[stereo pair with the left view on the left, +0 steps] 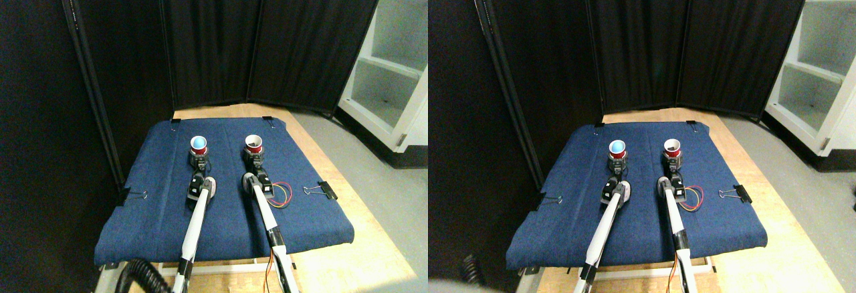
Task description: Pour (bimanual)
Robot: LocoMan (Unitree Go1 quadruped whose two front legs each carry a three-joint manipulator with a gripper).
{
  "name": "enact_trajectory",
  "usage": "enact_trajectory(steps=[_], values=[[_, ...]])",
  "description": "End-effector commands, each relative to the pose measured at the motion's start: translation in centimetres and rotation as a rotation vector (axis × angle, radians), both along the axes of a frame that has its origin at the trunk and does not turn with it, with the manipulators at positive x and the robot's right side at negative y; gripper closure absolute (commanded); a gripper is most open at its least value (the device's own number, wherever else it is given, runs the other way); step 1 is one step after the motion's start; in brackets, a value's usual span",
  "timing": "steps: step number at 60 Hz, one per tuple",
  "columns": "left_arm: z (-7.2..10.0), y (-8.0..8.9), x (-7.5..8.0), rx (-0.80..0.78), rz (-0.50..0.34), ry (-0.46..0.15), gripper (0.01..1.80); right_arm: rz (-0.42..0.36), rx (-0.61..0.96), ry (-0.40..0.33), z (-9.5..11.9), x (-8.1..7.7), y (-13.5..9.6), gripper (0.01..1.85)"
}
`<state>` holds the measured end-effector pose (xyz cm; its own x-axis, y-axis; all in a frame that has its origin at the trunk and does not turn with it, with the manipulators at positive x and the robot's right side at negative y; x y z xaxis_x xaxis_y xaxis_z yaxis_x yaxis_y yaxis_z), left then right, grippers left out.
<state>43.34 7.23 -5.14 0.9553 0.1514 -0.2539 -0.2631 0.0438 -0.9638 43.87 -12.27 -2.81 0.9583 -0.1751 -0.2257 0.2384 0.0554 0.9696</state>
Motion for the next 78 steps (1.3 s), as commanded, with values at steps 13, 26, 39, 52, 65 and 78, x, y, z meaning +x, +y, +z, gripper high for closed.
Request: enact_trajectory(steps=[13,26,39,52,65,78], values=[[-1.9,0.9,-0.3,0.188,0.132,0.169,1.08,-0.009,0.002,0.203,-1.1,-0.1,0.0,0.82],[-1.4,0.7,-0.4,0.189,0.121,0.172,0.68,0.0,0.024,0.209,-1.0,0.0,-0.1,0.72],[-1.3,0.6,-0.5,0.18,0.112,0.172,0.47,0.005,0.02,0.209,-0.9,-0.2,-0.1,0.69],[-1.0,0.5,-0.9,0.189,0.098,0.173,0.5,0.037,0.022,0.198,-0.7,-0.5,-0.2,0.65],[0.4,0.7,-2.3,0.209,0.035,0.133,0.51,0.076,-0.009,0.176,0.5,-1.9,-0.2,0.59],[2.0,1.1,-3.9,0.217,0.008,0.096,0.58,0.07,-0.037,0.158,0.8,-3.1,-0.4,0.58]])
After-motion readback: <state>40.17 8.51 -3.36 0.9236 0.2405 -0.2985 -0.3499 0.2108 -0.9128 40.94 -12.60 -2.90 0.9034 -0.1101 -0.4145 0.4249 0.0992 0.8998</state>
